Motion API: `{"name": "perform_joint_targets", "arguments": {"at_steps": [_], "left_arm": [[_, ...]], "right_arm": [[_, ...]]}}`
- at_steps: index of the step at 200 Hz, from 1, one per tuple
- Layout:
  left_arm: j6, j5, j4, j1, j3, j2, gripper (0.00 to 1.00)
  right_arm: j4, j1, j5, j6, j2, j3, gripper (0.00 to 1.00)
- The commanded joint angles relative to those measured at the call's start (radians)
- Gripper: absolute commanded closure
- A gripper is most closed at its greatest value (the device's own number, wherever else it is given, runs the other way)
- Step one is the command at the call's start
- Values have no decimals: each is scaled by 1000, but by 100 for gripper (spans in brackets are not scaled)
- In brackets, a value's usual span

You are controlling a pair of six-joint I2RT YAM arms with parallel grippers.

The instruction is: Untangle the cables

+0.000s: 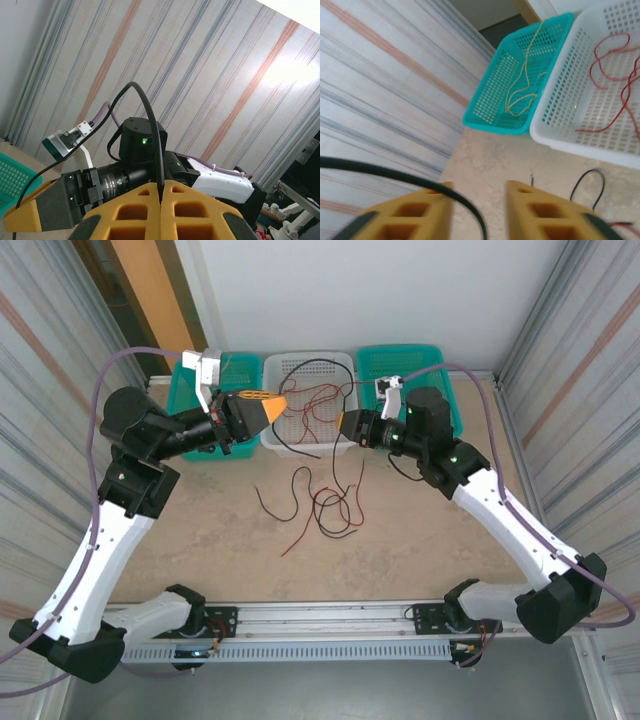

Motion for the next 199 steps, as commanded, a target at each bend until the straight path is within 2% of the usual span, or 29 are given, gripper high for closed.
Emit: {"name": "perform_joint_targets", "arguments": {"at_steps": [1, 4, 32, 53, 56, 67, 75, 80, 86, 103, 124, 151, 199], "left_arm": [[1, -1, 40, -5, -10, -22, 100], [7, -6, 34, -4, -11, -22, 100], [70, -78, -72, 13, -26, -11, 100], [130, -255, -216, 31, -53, -16, 99], [136, -282, -238, 34, -59, -17, 95], [159, -359, -289, 42, -88, -21, 60], [173, -374, -301, 47, -115, -20, 38], [180, -375, -299, 47, -135, -22, 28], [187, -381, -298, 47, -156, -24, 21], [177, -412, -297, 47, -212, -41, 13], [186, -449, -340, 47, -244, -62, 11], [203, -447, -386, 47, -274, -80, 14], [190, -408, -414, 47, -330, -108, 18]], "right_arm": [[25, 8, 2, 20, 0, -14, 97], [22, 7, 8, 20, -4, -17, 100], [5, -14, 39, 26, -46, -34, 100], [-93, -45, 77, 19, -61, 8, 100], [-106, -51, 79, 19, -62, 15, 100], [-147, -78, 91, 20, -61, 42, 100], [-181, -100, 100, 17, -56, 71, 100], [-202, -115, 106, 13, -48, 96, 100], [-229, -136, 115, 7, -39, 126, 100], [-301, -212, 131, 19, 1, 217, 100], [-370, -319, 117, 49, 80, 331, 100], [-410, -441, 76, 84, 209, 447, 100], [-462, -566, 9, 84, 478, 698, 100]]}}
